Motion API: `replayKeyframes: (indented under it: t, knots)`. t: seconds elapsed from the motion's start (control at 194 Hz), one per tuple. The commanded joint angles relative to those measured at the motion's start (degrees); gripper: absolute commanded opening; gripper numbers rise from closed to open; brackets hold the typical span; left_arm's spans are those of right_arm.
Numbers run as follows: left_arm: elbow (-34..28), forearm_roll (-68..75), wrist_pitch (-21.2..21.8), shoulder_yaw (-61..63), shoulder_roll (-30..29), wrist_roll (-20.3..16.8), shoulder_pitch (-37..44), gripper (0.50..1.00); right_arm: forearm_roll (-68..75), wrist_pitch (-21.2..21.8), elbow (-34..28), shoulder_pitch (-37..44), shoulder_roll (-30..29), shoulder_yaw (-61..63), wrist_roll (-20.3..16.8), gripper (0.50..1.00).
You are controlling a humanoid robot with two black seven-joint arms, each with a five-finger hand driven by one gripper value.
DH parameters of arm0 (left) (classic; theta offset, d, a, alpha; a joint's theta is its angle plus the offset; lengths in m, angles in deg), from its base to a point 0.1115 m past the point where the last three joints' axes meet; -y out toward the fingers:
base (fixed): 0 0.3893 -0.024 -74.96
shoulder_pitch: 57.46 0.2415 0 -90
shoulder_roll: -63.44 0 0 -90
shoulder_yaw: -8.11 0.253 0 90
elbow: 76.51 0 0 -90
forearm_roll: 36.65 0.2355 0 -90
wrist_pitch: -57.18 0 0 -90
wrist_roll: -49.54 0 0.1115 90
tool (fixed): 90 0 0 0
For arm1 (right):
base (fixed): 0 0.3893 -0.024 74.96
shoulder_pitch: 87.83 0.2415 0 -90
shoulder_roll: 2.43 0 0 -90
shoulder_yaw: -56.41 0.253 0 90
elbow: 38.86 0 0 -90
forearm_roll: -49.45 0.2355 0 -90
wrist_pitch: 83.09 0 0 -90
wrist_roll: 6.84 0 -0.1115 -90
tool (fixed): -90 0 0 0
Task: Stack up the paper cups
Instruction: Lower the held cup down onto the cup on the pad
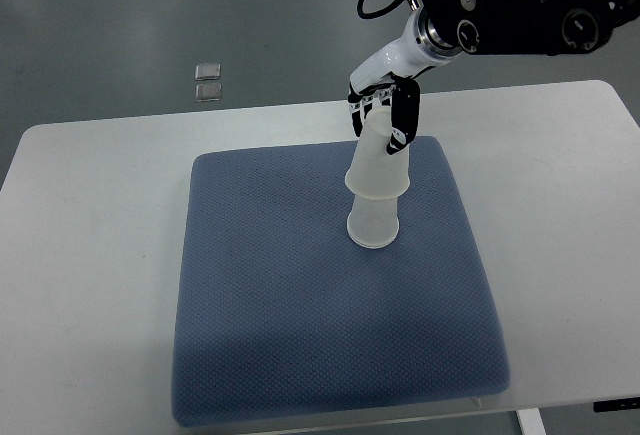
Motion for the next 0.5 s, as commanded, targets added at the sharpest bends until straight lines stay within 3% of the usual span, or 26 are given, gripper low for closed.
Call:
replayKeyframes:
  t: [0.0, 0.325, 0.495]
  knots:
    - [0.0, 0.0, 0.0, 0.0, 0.0, 0.0, -0.01, 1.0, 0.03, -0.21, 0.0, -0.22, 0.08, -0.04, 0.02, 0.635]
    - [0.0, 0.0, 0.0, 0.0, 0.0, 0.0, 0.08, 1.0, 0.03, -0.74, 0.0, -1.1, 0.17, 0.05, 0.02, 0.639]
    - [0.0, 0.0, 0.0, 0.0, 0.0, 0.0, 0.08, 1.0, 0.12, -0.83, 0.0, -1.8, 0.17, 0.05, 0.01, 0.668]
